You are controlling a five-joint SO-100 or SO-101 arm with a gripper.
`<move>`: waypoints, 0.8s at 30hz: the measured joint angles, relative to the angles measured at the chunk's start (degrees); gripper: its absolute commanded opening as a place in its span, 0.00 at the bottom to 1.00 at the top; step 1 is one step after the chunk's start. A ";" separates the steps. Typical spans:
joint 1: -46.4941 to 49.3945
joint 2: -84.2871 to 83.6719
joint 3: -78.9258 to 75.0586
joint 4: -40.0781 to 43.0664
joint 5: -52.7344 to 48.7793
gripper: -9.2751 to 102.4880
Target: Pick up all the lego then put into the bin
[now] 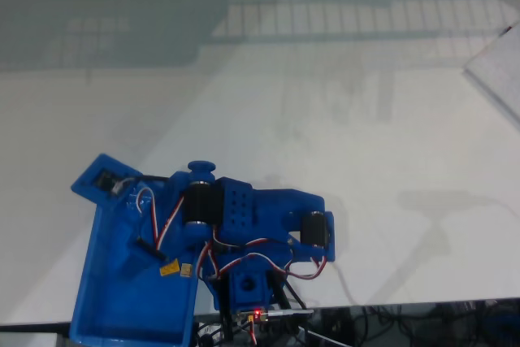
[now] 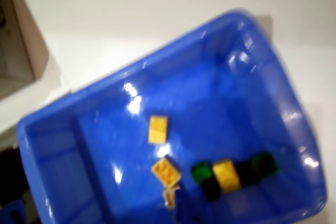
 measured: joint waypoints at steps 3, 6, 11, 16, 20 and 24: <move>12.04 -1.23 0.97 -6.77 -4.39 0.40; 28.65 -2.37 4.66 -17.75 -8.70 0.38; 59.59 2.11 16.52 -38.32 -18.11 0.15; 79.10 8.17 27.95 -48.96 -25.93 0.08; 84.46 12.30 34.98 -50.80 -29.27 0.08; 87.54 16.61 39.81 -50.98 -30.59 0.08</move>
